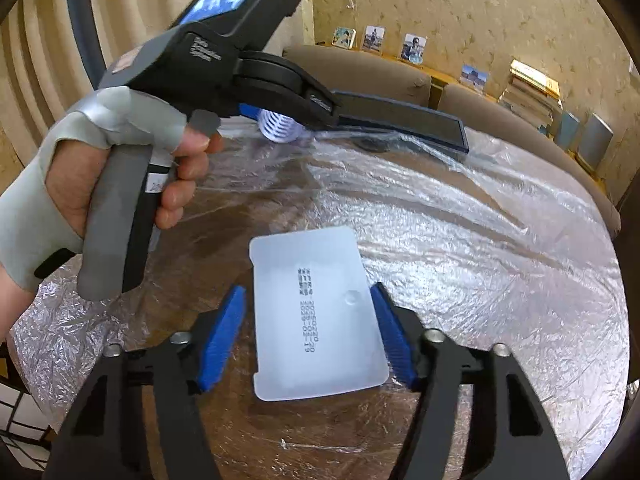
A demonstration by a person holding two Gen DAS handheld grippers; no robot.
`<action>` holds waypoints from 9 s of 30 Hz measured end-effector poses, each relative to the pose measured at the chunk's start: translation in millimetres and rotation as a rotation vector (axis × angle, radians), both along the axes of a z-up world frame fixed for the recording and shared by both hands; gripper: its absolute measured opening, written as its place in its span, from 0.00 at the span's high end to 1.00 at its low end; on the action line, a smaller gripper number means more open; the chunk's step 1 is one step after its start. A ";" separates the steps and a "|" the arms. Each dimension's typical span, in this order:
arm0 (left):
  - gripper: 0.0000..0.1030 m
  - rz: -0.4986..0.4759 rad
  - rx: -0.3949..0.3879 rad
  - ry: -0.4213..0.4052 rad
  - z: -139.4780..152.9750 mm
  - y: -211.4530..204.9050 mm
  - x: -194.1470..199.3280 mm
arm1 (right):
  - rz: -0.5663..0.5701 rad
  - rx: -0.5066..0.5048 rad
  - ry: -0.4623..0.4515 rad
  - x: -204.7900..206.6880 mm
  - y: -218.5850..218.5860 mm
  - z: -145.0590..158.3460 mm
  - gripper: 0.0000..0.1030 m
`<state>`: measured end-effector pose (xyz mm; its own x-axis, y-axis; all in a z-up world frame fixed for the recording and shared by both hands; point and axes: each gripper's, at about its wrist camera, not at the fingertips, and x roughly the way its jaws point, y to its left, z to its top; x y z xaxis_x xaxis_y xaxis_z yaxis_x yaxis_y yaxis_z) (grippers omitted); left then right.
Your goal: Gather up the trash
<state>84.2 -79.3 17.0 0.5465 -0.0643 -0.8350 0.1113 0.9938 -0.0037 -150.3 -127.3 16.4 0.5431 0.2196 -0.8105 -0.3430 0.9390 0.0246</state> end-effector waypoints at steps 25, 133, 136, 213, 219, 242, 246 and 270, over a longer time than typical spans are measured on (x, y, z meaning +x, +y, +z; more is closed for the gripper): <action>0.58 -0.021 -0.018 -0.047 12.4 17.5 -44.8 | -0.088 0.146 0.033 15.3 -33.7 11.2 0.47; 0.58 -0.403 0.050 0.199 -96.3 -34.4 -384.4 | 0.002 0.093 0.280 -226.5 -69.2 -86.5 0.47; 0.53 -0.389 0.047 0.194 -103.2 -34.5 -384.3 | -0.003 0.096 0.294 -225.8 -66.0 -93.5 0.47; 0.01 0.182 0.001 -0.019 -2.8 93.0 -94.3 | -0.454 -0.054 0.001 65.2 -232.7 -4.6 0.04; 0.01 0.182 0.001 -0.019 -3.0 93.1 -94.5 | -0.454 -0.055 0.001 65.2 -232.7 -4.6 0.04; 0.01 0.182 0.001 -0.019 -3.0 93.1 -94.5 | -0.454 -0.055 0.001 65.4 -232.6 -4.6 0.04; 0.01 0.182 0.001 -0.019 -2.9 93.1 -94.4 | -0.454 -0.055 0.001 65.4 -232.6 -4.6 0.04; 0.01 0.182 0.001 -0.019 -3.0 93.1 -94.4 | -0.454 -0.055 0.001 65.5 -232.8 -4.7 0.04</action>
